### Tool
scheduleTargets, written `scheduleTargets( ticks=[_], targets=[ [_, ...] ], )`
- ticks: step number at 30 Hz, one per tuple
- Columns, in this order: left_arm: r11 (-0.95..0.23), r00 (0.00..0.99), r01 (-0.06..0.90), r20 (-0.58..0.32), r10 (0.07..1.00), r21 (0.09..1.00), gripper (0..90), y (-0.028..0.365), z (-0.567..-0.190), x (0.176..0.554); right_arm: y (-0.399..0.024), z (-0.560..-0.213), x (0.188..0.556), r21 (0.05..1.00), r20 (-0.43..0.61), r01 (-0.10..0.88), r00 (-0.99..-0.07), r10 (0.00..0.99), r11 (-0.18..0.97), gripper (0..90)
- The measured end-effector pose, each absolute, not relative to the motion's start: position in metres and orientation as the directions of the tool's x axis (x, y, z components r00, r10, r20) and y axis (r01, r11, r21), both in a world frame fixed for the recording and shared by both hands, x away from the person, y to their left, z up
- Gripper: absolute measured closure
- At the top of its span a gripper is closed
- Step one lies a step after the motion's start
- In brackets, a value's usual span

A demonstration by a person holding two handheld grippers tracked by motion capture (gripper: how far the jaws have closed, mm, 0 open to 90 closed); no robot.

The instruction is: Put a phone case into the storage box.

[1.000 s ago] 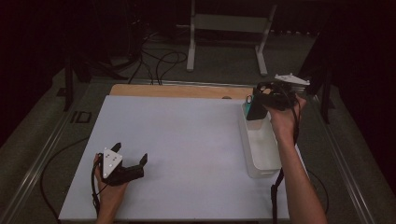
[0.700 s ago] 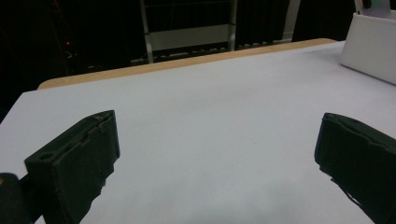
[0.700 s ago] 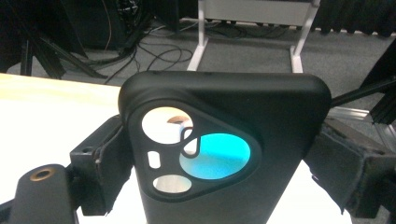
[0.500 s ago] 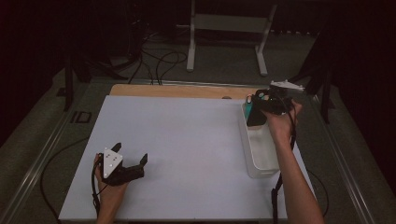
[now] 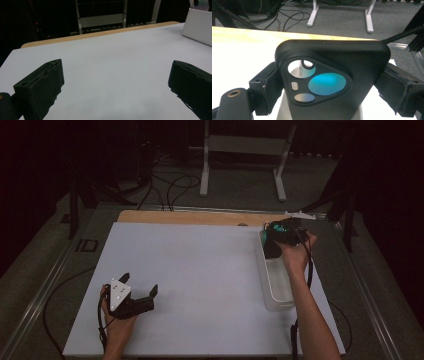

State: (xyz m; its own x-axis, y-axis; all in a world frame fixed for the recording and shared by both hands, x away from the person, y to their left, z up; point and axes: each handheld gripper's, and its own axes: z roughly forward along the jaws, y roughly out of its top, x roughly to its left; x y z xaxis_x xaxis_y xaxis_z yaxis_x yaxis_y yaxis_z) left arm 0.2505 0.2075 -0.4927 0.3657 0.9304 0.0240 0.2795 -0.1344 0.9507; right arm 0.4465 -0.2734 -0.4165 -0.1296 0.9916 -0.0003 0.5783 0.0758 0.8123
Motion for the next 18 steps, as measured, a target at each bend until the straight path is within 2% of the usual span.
scheduleTargets(
  ticks=[18],
  targets=[
    [-0.134, 0.367, 0.278, 0.024, 0.93, 0.951, 0.7, 0.207, -0.493, 0.25, -0.267, -0.428, 0.454, 0.793, -0.025, 0.602, -0.117, 0.993, 0.091, 12.6]
  ],
)
